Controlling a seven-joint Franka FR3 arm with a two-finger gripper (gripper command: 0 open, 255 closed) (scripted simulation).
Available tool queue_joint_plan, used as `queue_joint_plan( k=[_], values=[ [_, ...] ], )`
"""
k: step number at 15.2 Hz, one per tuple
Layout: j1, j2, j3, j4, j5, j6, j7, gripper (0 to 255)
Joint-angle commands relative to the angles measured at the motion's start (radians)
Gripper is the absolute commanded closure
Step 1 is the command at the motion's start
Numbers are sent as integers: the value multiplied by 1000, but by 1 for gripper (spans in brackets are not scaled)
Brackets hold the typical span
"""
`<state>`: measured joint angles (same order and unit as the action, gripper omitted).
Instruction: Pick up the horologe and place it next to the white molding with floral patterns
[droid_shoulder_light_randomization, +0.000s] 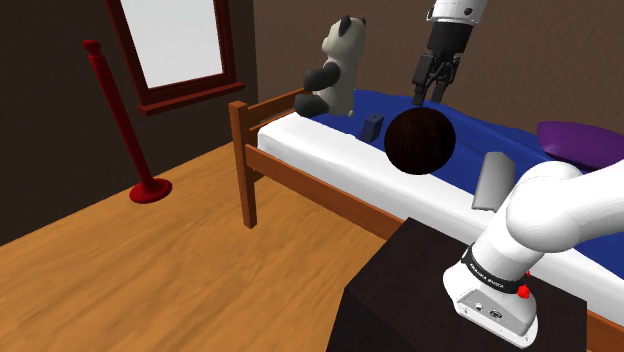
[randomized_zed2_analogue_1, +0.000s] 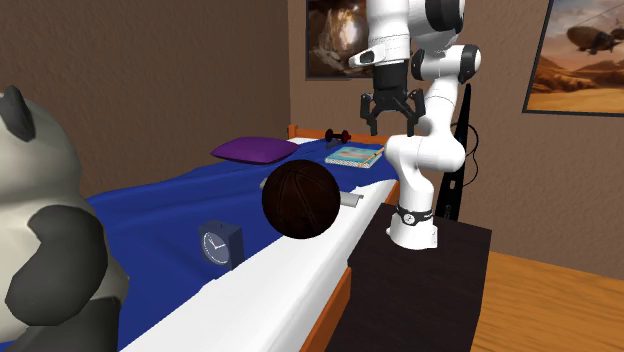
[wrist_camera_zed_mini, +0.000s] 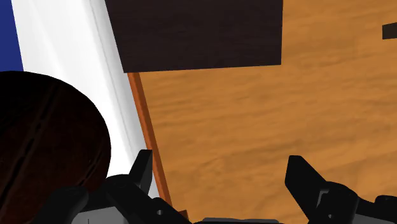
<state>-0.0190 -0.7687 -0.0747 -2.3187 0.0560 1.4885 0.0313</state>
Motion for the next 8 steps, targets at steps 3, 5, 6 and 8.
queue_joint_plan(
  k=[3,5,6,8],
  values=[
    [-17,62,2,7,0,58,37,0],
    [-34,125,3,18,0,113,74,0],
    [-42,157,3,26,-1,139,92,0],
    [-59,223,1,44,-2,189,129,0]
  ],
)
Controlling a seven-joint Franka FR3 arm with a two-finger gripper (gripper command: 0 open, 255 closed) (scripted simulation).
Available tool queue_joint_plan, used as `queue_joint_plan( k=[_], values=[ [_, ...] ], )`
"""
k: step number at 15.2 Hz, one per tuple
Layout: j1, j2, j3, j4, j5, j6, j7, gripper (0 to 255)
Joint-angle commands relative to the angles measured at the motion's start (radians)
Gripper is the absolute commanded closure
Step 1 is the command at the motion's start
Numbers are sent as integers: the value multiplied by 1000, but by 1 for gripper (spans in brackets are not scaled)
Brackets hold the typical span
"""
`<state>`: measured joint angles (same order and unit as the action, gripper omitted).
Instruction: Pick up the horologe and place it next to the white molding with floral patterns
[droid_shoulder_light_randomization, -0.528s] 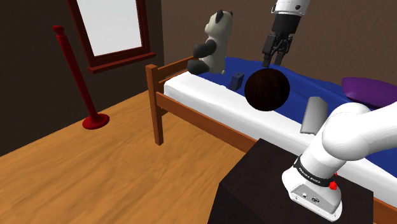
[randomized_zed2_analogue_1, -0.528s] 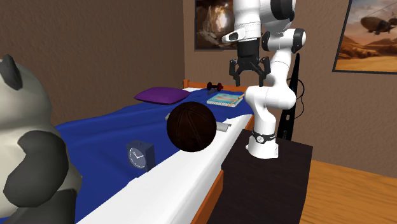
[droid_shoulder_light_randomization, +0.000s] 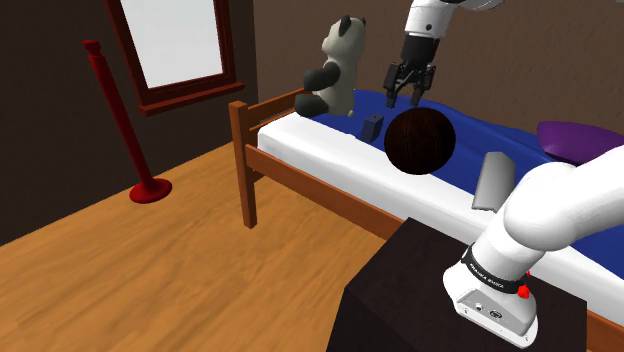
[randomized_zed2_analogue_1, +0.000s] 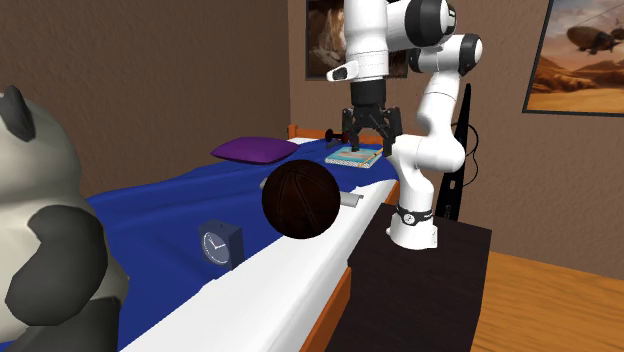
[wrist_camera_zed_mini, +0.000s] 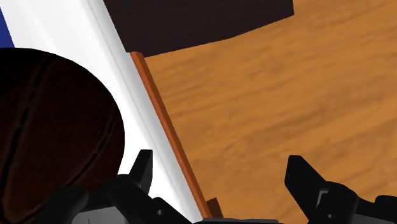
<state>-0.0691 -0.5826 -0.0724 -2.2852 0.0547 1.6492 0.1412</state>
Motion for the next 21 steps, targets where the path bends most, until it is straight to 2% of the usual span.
queue_joint_plan(
  k=[1,11,21],
  values=[
    [-17,69,-2,21,-2,52,37,0],
    [-91,397,-36,177,-10,236,210,0],
    [-160,711,-102,404,6,331,360,0]
  ],
)
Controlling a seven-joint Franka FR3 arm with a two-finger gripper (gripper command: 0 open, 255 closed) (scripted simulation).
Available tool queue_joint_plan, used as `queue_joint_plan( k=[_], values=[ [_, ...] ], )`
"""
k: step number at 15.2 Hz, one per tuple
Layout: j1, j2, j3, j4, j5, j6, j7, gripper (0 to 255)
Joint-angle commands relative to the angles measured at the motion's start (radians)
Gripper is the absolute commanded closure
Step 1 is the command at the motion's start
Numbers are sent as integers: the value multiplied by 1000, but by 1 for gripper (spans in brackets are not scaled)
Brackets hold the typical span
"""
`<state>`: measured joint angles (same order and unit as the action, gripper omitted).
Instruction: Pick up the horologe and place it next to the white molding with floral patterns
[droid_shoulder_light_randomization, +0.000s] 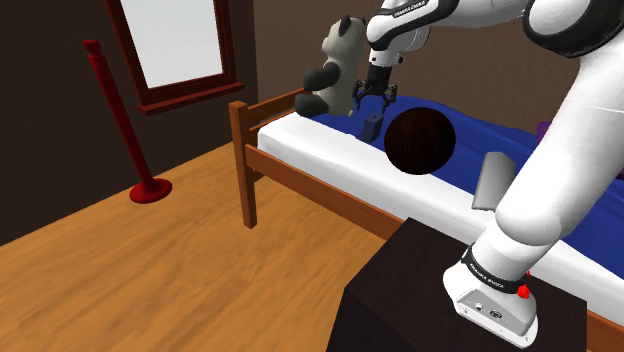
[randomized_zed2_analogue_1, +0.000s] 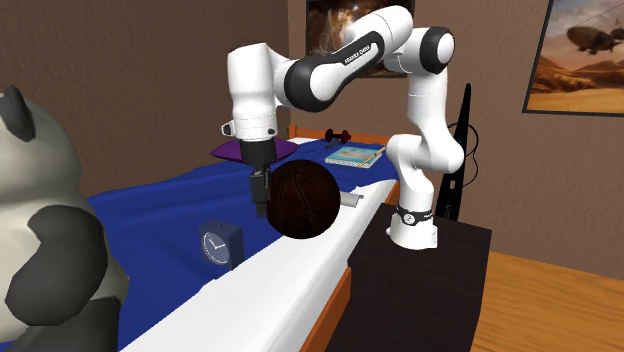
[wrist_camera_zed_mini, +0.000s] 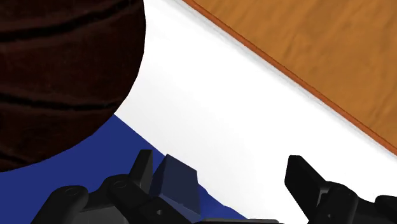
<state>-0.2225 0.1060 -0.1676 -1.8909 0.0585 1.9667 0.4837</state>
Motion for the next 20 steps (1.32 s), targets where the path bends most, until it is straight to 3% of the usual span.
queue_joint_plan(
  k=[1,11,20],
  values=[
    [-14,52,-14,35,6,19,31,0],
    [-105,344,-85,312,61,33,158,0],
    [-107,380,-78,262,73,118,150,0]
  ],
)
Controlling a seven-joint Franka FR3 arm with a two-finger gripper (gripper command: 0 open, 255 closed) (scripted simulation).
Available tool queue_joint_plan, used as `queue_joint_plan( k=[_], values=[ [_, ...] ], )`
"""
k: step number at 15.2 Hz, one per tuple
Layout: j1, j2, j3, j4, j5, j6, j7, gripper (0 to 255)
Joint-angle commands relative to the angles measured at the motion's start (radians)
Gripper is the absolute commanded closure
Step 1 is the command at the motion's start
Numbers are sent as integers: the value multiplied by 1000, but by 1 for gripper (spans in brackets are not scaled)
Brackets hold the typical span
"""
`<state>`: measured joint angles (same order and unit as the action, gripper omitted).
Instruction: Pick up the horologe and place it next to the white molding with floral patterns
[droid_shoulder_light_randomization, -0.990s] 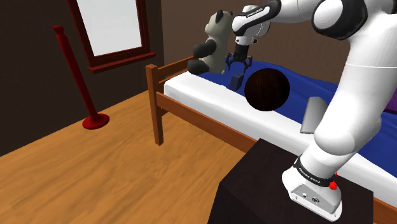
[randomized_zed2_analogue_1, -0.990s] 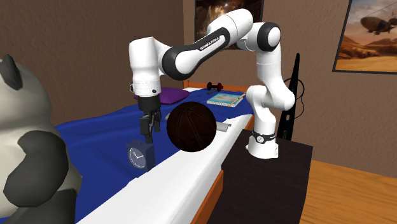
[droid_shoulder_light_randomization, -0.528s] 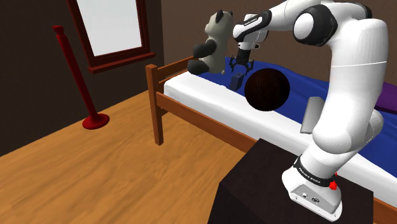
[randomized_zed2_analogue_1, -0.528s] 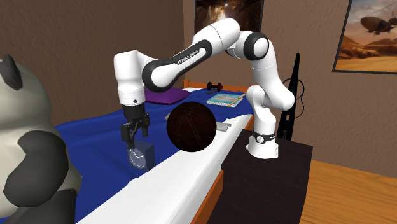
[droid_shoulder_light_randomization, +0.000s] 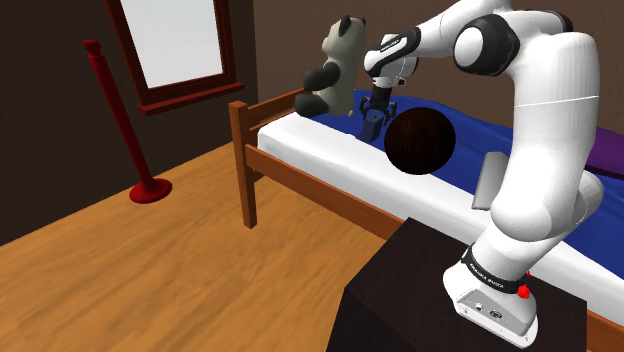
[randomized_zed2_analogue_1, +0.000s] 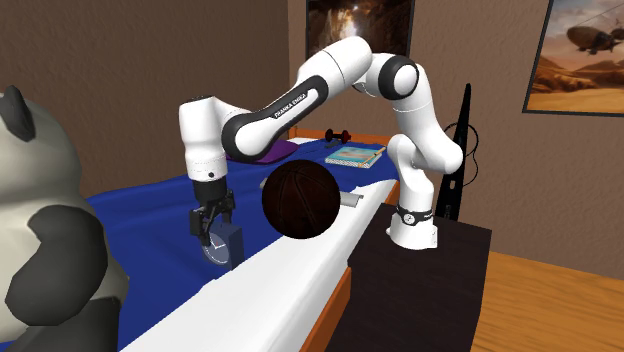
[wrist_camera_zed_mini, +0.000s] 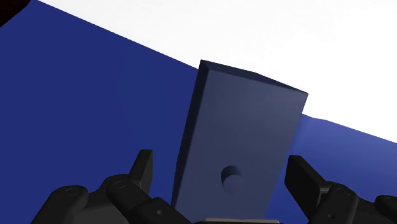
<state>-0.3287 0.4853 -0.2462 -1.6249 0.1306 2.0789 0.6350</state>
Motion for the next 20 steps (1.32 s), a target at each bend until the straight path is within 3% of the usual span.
queue_joint_plan(
  k=[1,7,8,20],
  values=[
    [0,1,0,-4,1,6,-1,0],
    [0,1,0,-4,1,5,-1,0],
    [0,1,0,-4,1,5,-1,255],
    [1,-16,-3,12,-4,-27,2,255]
  ],
)
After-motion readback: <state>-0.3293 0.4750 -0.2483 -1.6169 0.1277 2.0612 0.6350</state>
